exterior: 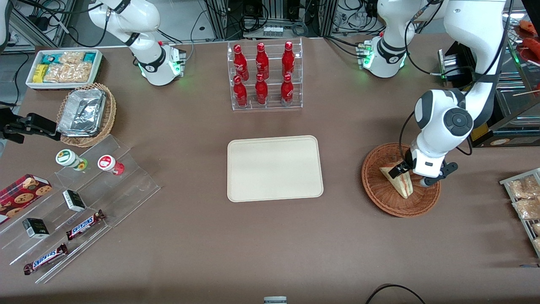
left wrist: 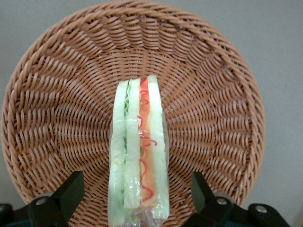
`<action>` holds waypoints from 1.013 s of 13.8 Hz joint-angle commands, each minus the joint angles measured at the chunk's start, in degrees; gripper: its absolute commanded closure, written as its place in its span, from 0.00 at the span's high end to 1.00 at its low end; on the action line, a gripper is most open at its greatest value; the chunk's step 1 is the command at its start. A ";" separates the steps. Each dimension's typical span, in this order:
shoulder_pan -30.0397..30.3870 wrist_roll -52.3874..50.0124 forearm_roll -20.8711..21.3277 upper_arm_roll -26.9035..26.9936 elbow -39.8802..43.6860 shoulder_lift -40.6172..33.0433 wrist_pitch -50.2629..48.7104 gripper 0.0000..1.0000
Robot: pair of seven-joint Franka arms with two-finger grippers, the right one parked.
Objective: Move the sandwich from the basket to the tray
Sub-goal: 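Close the left gripper on the sandwich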
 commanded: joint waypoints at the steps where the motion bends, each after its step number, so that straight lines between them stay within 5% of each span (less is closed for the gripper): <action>1: -0.29 0.80 0.89 0.18 -2.13 -0.12 2.96 1.00; 5: -0.11 1.33 0.89 0.18 -3.81 0.49 6.05 0.97; 6: -0.11 1.24 0.80 0.18 -3.81 0.49 5.96 0.84; 9: -0.11 1.33 0.80 0.26 -3.54 0.41 5.61 0.00; 14: -0.29 2.74 0.71 0.18 -2.75 -1.26 3.60 0.00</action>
